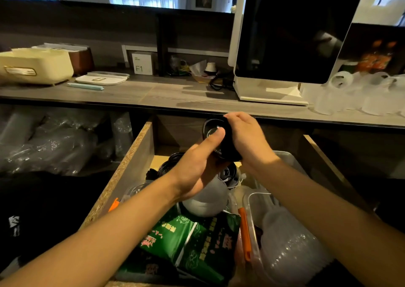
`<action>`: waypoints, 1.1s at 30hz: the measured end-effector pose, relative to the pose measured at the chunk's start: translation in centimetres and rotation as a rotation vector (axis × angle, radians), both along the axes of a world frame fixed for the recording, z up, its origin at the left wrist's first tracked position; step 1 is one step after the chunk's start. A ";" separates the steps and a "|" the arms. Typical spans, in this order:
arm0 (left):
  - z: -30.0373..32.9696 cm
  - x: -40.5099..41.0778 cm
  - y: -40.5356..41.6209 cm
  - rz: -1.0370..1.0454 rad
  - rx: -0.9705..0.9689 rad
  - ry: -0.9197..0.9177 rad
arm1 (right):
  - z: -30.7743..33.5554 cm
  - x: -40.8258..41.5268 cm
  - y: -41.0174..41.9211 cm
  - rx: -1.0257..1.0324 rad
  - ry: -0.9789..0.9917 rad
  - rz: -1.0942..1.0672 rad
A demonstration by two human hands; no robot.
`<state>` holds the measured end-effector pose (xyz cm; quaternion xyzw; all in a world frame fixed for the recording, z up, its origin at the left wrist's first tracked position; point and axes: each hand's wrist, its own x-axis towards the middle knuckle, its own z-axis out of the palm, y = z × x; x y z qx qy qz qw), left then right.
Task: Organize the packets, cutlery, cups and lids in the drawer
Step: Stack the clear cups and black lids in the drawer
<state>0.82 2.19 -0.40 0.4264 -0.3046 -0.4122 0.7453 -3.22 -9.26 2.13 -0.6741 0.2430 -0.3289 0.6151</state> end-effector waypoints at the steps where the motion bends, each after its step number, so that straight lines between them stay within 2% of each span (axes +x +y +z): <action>1: 0.0 0.0 -0.1 0.037 -0.004 0.053 | -0.1 0.7 0.1 0.004 0.014 0.012; 9: 0.3 3.9 0.4 0.179 -0.071 0.602 | -0.5 3.5 -1.7 -0.016 0.258 0.217; 13: -0.3 5.8 1.0 0.211 -0.148 0.768 | -2.0 4.3 -4.4 0.248 0.179 0.180; 14: -0.4 6.3 1.1 0.225 -0.165 0.781 | -2.7 4.6 -5.2 0.202 0.230 0.148; 17: -0.7 7.5 1.3 0.248 -0.175 0.806 | -5.0 4.9 -7.7 -0.469 0.671 0.223; 18: -0.8 7.8 1.4 0.248 -0.180 0.821 | -5.6 4.9 -8.2 -0.625 0.791 0.272; 20: -1.5 8.4 1.4 0.262 -0.197 0.844 | -7.0 4.9 -9.2 -0.697 0.963 0.308; 23: -2.3 9.2 1.2 0.293 -0.215 0.823 | -7.9 5.0 -9.8 -0.769 1.055 0.273; 26: -2.6 9.6 1.2 0.302 -0.219 0.816 | -7.6 4.9 -9.8 -0.833 1.040 0.238; 29: -2.9 9.8 1.3 0.291 -0.210 0.800 | -6.1 4.7 -9.7 -0.847 0.899 0.144; 31: -3.2 10.0 1.4 0.292 -0.171 0.755 | -4.3 4.6 -9.3 -0.726 0.682 -0.013; 33: -3.4 10.0 1.5 0.293 -0.138 0.723 | -2.3 4.6 -8.1 -0.488 0.432 -0.132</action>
